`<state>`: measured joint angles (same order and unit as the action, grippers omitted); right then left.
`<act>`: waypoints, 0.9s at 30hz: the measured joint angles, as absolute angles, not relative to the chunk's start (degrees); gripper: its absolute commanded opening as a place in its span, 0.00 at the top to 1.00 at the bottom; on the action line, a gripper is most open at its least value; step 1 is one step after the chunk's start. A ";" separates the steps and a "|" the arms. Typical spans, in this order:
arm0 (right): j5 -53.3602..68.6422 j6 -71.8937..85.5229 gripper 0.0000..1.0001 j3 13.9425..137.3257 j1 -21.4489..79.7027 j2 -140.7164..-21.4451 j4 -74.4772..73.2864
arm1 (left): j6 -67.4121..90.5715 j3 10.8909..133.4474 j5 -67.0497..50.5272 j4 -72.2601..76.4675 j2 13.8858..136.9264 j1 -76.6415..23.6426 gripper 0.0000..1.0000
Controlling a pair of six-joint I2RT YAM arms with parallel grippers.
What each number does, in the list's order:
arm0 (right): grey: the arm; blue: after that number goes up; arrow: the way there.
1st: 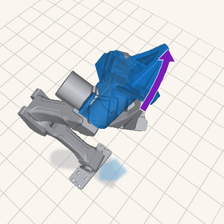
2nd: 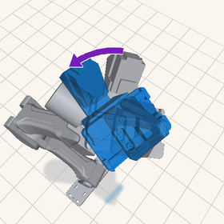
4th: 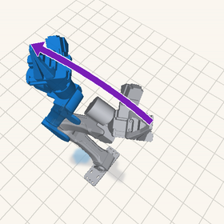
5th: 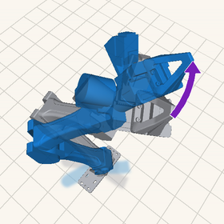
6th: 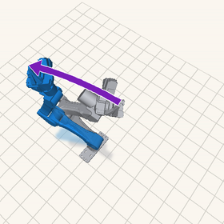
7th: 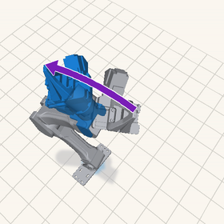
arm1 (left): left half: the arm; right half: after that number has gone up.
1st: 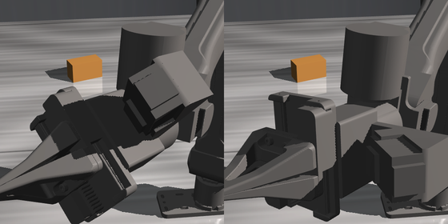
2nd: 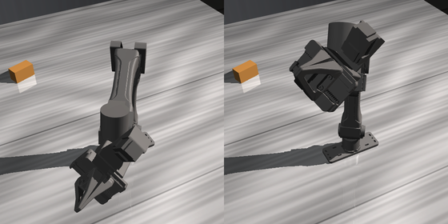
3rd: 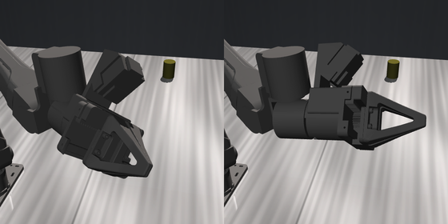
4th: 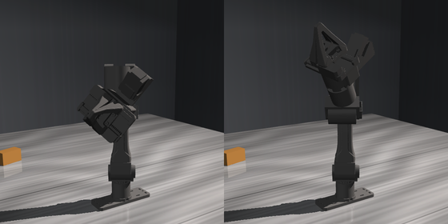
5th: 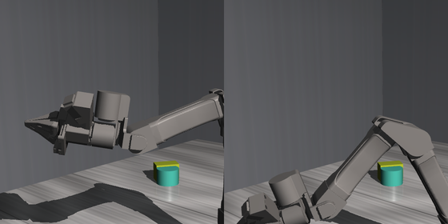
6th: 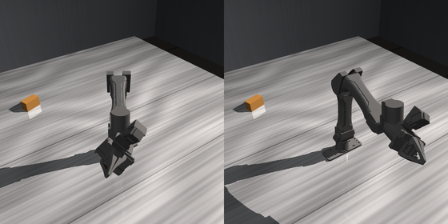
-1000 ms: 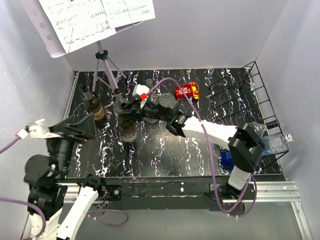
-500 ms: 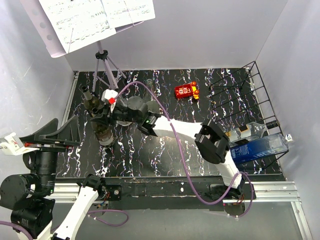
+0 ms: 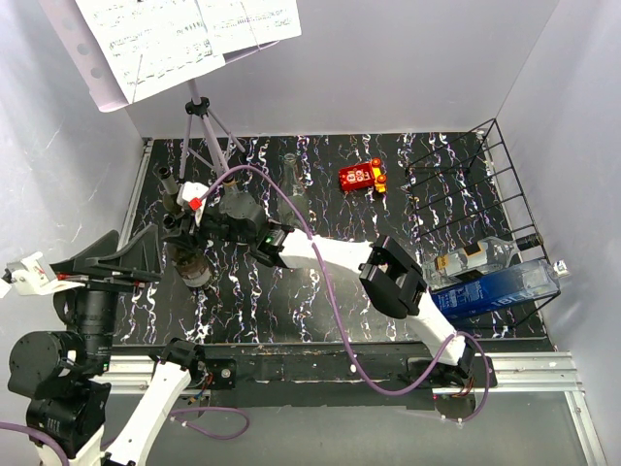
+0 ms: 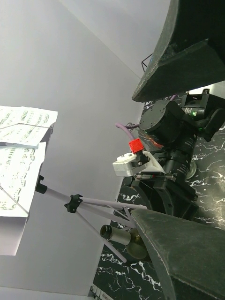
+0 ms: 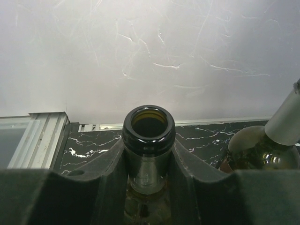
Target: Take the wine bottle off the wine rack
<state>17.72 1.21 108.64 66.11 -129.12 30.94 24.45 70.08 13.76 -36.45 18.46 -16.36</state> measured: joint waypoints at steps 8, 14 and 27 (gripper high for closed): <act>16.21 0.99 0.30 108.33 66.19 -128.86 33.71 | 24.10 68.36 13.72 -36.42 18.39 -16.62 0.02; 13.45 1.32 0.27 99.07 66.19 -121.91 36.62 | 23.49 67.90 13.13 -36.40 18.39 -16.73 0.02; -15.00 13.17 0.11 71.20 66.39 -89.08 23.77 | 20.53 63.96 2.44 -35.11 19.27 -17.06 0.02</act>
<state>-15.00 13.17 71.20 66.39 -89.08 23.77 20.53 63.96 2.44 -35.11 19.27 -17.06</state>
